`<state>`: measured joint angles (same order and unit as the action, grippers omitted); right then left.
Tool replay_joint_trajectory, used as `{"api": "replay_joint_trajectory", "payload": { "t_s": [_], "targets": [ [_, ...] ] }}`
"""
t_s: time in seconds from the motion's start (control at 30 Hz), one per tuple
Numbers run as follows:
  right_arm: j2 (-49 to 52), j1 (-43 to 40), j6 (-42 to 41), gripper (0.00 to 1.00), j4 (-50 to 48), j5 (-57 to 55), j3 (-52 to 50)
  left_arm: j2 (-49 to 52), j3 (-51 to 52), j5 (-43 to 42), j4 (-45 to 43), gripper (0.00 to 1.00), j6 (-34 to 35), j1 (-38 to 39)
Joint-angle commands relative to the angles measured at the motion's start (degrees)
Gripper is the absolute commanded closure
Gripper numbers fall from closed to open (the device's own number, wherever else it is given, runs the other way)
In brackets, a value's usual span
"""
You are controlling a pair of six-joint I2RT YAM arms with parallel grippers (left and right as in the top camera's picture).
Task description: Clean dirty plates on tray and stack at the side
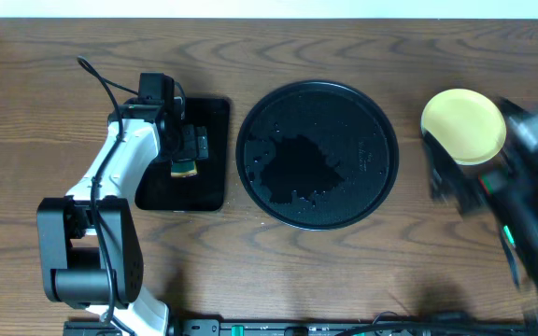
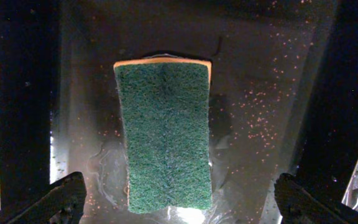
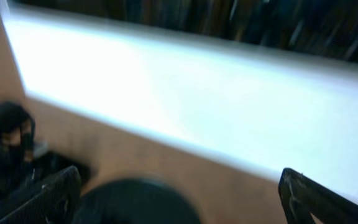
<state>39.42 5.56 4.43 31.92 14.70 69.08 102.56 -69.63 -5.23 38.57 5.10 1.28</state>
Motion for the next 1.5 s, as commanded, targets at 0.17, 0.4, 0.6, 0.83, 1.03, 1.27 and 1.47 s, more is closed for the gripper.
{"api": "replay_joint_trajectory", "payload": {
  "t_s": [0.17,0.4,0.6,0.83,1.03,1.27,1.47],
  "targets": [
    [-23.9,-0.5,1.0,0.01,-15.3,-4.4,-21.4,0.2,0.2,0.3,0.1,0.04,-0.3,0.0],
    [-32.0,-2.6,-0.1,0.01,-39.2,-4.3,-46.0,0.2,0.2,0.3,0.1,0.04,-0.3,0.0],
    [-35.6,-2.6,-2.0,0.01,-46.7,-5.6,-59.4,0.2,0.2,0.3,0.1,0.04,-0.3,0.0],
    [-39.1,-2.7,-3.2,0.01,-46.7,-10.0,-68.2,0.2,0.2,0.3,0.1,0.04,-0.3,0.0],
    [-39.1,-2.6,-3.5,0.01,-36.3,-10.1,-68.8,0.2,0.2,0.3,0.1,0.04,-0.3,0.0],
    [-39.0,-2.6,-3.5,0.01,-27.8,-10.4,-68.8,0.2,0.2,0.3,0.1,0.04,-0.3,0.0],
    [-39.0,-2.6,-3.5,0.01,-28.0,-10.4,-68.8,0.2,0.2,0.3,0.1,0.04,-0.3,0.0]
  ]
}}
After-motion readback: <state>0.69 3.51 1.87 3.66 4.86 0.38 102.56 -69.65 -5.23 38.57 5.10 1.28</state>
